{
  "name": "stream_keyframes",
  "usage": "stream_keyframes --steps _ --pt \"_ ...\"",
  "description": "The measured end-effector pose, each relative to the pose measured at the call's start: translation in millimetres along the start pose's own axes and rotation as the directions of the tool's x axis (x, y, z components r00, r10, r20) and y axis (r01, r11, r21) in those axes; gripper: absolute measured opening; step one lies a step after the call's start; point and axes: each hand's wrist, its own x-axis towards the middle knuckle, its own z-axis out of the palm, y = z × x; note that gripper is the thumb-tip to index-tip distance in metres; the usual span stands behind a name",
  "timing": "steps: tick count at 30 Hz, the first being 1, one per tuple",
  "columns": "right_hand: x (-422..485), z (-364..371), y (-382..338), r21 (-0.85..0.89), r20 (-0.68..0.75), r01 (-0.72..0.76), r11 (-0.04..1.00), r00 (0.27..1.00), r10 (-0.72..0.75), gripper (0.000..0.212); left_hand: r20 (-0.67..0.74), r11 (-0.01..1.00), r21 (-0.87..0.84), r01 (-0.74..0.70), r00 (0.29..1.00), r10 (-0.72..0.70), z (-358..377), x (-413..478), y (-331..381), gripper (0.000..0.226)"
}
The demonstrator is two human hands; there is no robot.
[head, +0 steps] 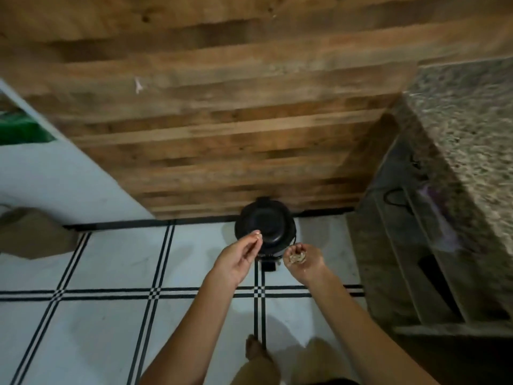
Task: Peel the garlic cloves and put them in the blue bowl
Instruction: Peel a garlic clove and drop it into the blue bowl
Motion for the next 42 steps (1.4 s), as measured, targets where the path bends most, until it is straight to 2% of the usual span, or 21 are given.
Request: stream_keyframes --steps 3,9,15,17,21,23,25,27,30,32,34,36,38,39,40,41,42 --pt "8 13 11 -0.021 -0.053 -0.001 1.000 0.999 -0.001 0.038 -0.024 1.000 -0.008 0.007 1.000 -0.007 -12 18 25 0.011" --pt "43 42 16 0.019 -0.106 0.055 0.998 0.993 -0.052 0.036 0.014 0.998 -0.009 0.056 0.998 -0.056 -14 57 51 0.018" --pt "100 69 28 -0.019 -0.135 0.020 1.000 0.991 -0.022 0.033 -0.041 0.997 -0.019 0.081 0.996 -0.081 -35 116 70 0.018" --pt "119 70 31 0.016 -0.122 0.008 1.000 0.993 -0.006 0.033 -0.022 0.997 0.022 0.069 0.997 -0.069 -46 139 67 0.019" --pt "185 62 31 0.095 -0.139 -0.007 0.995 0.990 0.020 0.031 0.011 0.968 0.251 -0.013 1.000 0.011 -68 212 43 0.022" --pt "229 55 29 0.117 -0.182 0.000 0.993 0.983 0.021 0.029 -0.038 0.969 0.244 0.046 0.999 -0.038 -78 253 25 0.029" --pt "277 53 25 0.110 -0.190 0.026 0.994 0.982 -0.004 0.025 -0.058 0.974 0.226 0.034 0.998 -0.021 -86 302 4 0.033" --pt "324 54 21 -0.074 -0.136 0.024 0.997 0.990 -0.034 0.028 -0.108 0.981 0.182 0.067 0.993 -0.047 -86 350 -9 0.033" --pt "393 57 15 -0.415 -0.173 -0.002 0.910 0.982 -0.077 0.042 -0.195 0.976 0.157 0.153 0.973 -0.121 -81 428 -26 0.040" --pt "428 55 10 -0.473 -0.207 -0.013 0.881 0.973 -0.097 0.043 -0.241 0.974 0.187 0.129 0.967 -0.082 -74 459 -29 0.040" --pt "456 46 6 -0.569 -0.278 -0.088 0.818 0.956 -0.091 0.041 -0.255 0.964 0.243 0.106 0.966 -0.042 -69 482 -34 0.037" --pt "470 41 0 -0.665 -0.304 -0.098 0.740 0.941 -0.149 0.040 -0.290 0.883 0.463 0.073 0.954 0.074 -67 492 -33 0.019" --pt "475 37 -6 -0.722 -0.307 -0.031 0.691 0.910 -0.279 0.032 -0.259 0.642 0.766 -0.021 0.905 0.339 -66 490 -28 0.013" --pt "472 38 -7 -0.754 -0.262 0.021 0.656 0.907 -0.330 0.021 -0.147 0.517 0.849 -0.110 0.891 0.430 -66 486 -25 0.012" --pt "469 40 -9 -0.793 -0.198 0.073 0.604 0.908 -0.369 0.015 -0.002 0.389 0.901 -0.194 0.893 0.450 -66 485 -23 0.011" --pt "464 43 -8 -0.860 -0.122 0.106 0.499 0.907 -0.403 0.021 0.121 0.278 0.930 -0.240 0.915 0.385 -66 484 -21 0.012" --pt "460 44 -7 -0.928 -0.051 0.108 0.356 0.911 -0.409 0.032 0.194 0.206 0.944 -0.257 0.939 0.284 -67 487 -20 0.023"
